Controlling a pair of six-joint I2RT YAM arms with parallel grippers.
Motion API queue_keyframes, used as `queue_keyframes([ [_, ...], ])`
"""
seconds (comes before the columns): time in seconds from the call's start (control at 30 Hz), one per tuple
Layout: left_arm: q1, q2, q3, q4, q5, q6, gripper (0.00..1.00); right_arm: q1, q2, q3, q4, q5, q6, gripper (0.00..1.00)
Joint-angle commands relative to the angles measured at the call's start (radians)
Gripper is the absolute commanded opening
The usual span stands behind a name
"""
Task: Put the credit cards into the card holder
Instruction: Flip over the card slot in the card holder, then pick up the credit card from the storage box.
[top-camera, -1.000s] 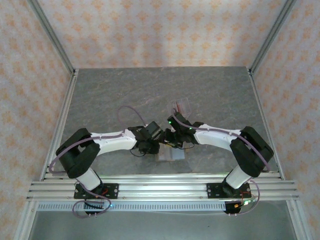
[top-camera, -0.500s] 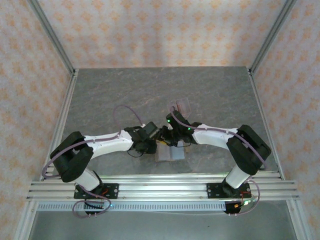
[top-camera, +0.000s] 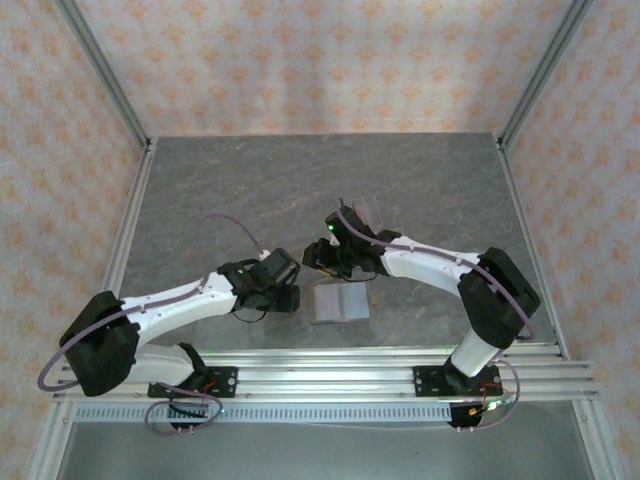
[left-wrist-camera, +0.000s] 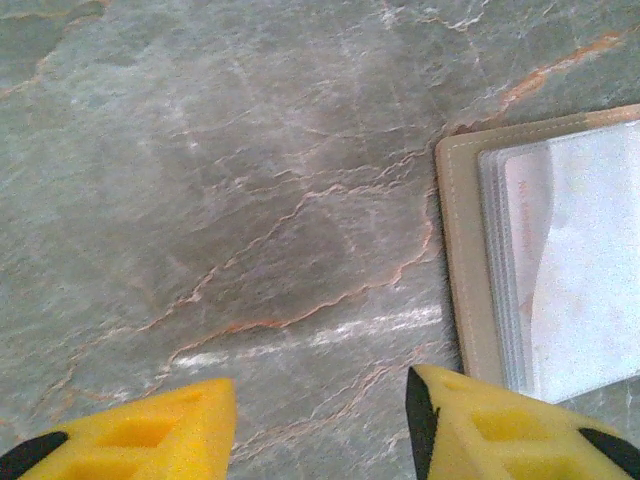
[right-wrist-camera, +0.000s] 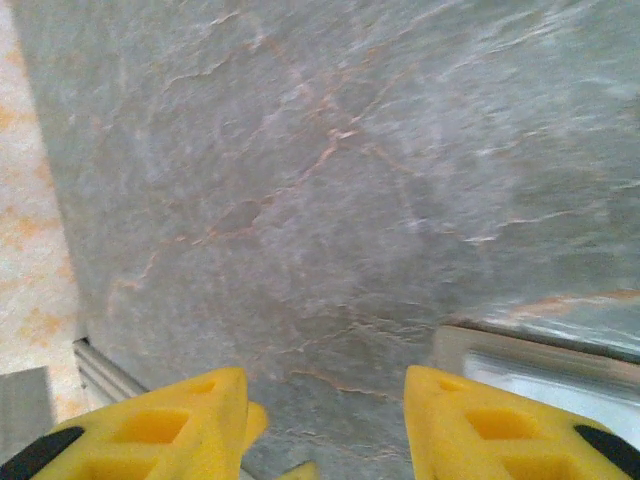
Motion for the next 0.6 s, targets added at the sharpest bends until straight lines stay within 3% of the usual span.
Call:
queue_keyframes([
  [0.0, 0.008, -0.053, -0.012, -0.046, -0.022, 0.010, 0.58, -0.035, -0.070, 0.077, -0.223, 0.184, -0.105, 0.45],
  [0.1, 0.008, -0.071, 0.001, -0.023, 0.007, 0.033, 0.68, -0.070, -0.085, 0.158, -0.361, 0.326, -0.187, 0.38],
  [0.23, 0.008, -0.014, 0.050, 0.016, 0.044, 0.063, 0.75, -0.139, -0.028, 0.287, -0.461, 0.386, -0.274, 0.26],
  [0.37, 0.006, 0.091, 0.114, 0.048, 0.068, 0.081, 0.75, -0.173, 0.093, 0.448, -0.559, 0.487, -0.361, 0.27],
  [0.57, 0.004, 0.215, 0.183, 0.063, 0.073, 0.098, 0.73, -0.196, 0.325, 0.681, -0.663, 0.526, -0.437, 0.27],
])
